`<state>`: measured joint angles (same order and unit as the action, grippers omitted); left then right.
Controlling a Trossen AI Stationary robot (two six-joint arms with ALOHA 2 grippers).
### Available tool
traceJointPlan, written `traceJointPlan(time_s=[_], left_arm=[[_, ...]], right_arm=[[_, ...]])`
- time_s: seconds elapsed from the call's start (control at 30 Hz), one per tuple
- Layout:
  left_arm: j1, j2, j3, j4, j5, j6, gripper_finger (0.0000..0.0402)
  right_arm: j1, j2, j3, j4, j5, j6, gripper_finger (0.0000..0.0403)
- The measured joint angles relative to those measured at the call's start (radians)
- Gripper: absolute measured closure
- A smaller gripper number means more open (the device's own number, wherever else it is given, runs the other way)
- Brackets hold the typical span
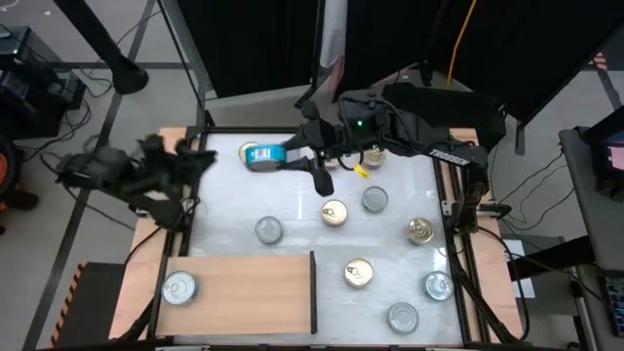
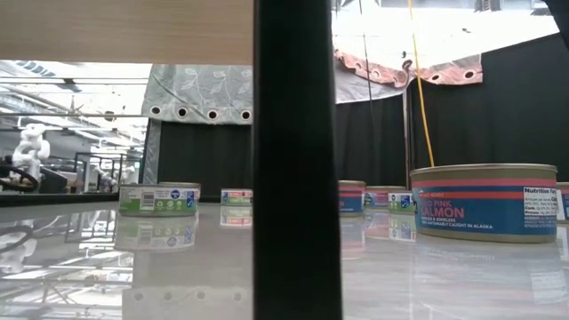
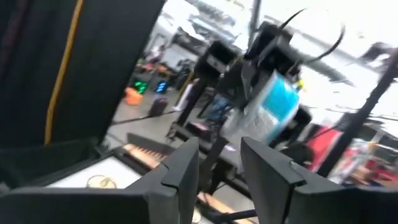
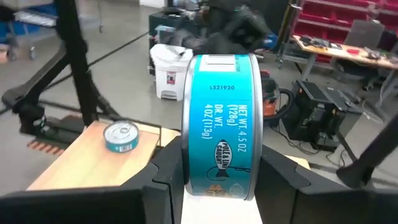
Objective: Stack canned seafood by type on shelf
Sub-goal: Stack the top yellow blue tuna can on top of the yellow blue tuna can on the shelf
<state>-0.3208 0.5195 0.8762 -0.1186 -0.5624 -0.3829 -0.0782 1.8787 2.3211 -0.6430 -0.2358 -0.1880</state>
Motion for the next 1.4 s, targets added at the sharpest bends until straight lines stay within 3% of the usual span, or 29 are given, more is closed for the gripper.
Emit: traceJointPlan(time_s=[0.2, 0.37, 0.5, 0.67, 0.9, 1.07, 1.4], left_arm=[[0.065, -0.182, 0.0, -0.202, 0.15, -0.067, 0.0296], [0.065, -0.219, -0.001, -0.319, 0.231, -0.161, 0.0314], [0.065, -0.212, 0.014, -0.314, 0.302, -0.334, 0.0317], [0.064, -0.211, 0.022, -0.287, 0.619, -0.596, 0.0317], [0.064, -0.217, 0.022, -0.403, 0.69, -0.767, 0.0317], [0.064, -0.248, 0.022, -0.522, 0.696, -0.899, 0.0317], [0.064, -0.266, 0.022, -0.477, 0.688, -0.998, 0.0317]], right_arm=[[0.05, 0.05, 0.0, 0.038, 0.003, -0.044, 0.0273], [0.108, 0.129, 0.0, 0.143, 0.027, -0.141, 0.0273], [0.152, 0.196, 0.0, 0.237, 0.167, -0.329, 0.0273], [0.191, 0.278, -0.001, 0.373, 0.358, -0.594, 0.0273], [0.232, 0.314, -0.001, 0.441, 0.465, -0.758, 0.0273], [0.241, 0.314, -0.001, 0.414, 0.473, -0.816, 0.0273], [0.239, 0.314, -0.001, 0.383, 0.472, -0.847, 0.0273]])
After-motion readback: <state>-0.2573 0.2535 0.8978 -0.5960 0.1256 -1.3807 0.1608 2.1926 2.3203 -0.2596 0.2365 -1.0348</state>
